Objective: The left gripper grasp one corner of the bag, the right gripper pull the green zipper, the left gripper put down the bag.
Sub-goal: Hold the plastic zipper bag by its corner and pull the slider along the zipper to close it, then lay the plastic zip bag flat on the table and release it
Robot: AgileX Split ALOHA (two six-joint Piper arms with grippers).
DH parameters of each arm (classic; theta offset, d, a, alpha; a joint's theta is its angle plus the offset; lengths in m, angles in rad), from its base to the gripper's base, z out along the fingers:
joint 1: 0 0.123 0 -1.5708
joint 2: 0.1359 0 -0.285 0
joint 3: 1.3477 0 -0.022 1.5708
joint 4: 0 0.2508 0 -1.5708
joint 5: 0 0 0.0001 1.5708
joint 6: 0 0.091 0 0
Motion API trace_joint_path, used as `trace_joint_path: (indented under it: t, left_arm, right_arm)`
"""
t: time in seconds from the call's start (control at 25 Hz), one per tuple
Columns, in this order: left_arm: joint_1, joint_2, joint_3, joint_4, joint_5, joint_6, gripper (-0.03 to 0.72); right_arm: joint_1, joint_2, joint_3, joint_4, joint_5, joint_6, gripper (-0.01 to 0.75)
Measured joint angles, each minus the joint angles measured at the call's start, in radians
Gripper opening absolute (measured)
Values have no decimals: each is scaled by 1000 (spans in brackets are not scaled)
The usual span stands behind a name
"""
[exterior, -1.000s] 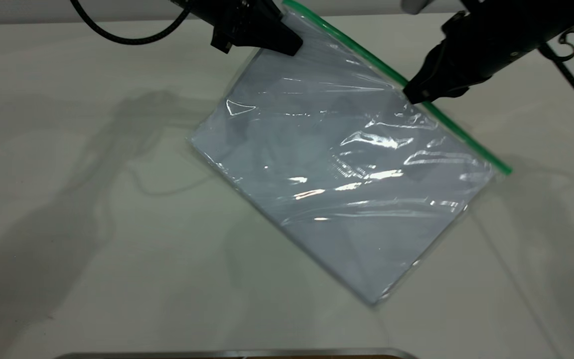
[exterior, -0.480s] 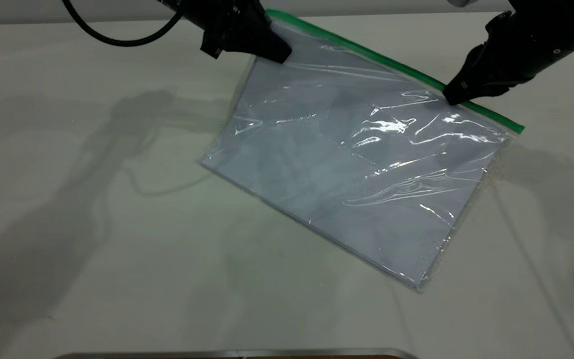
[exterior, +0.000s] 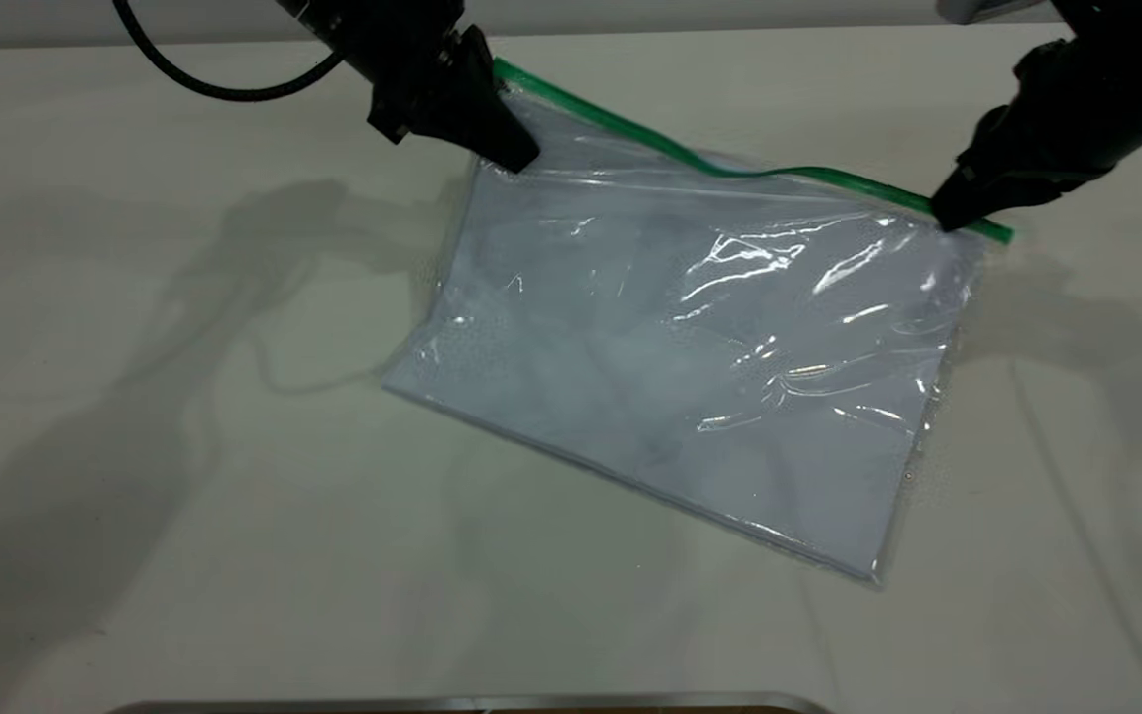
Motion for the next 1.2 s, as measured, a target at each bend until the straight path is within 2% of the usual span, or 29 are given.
trace_joint_path:
  t: [0.48,0.68,0.8,1.04,1.2]
  left_arm:
    - [-3,0,0,15,10,-25,54]
    - [-2,0,0,45,9,-26,79]
    - [17,1,0,124,-3,-32,153]
    - [21,1,0,92,-17,-82,394]
    - [17,0,-10,87,-71,-168,525]
  right_arm:
    - [-79,0,1,-56,87,112,49]
    - [-85,0,1,-41,46,112,112]
    - [-115,0,1,-33,-32,112,218]
    - [-115,-23,1,-13,-36,112,475]
    - [-115,-95,1,9,-36,112,540]
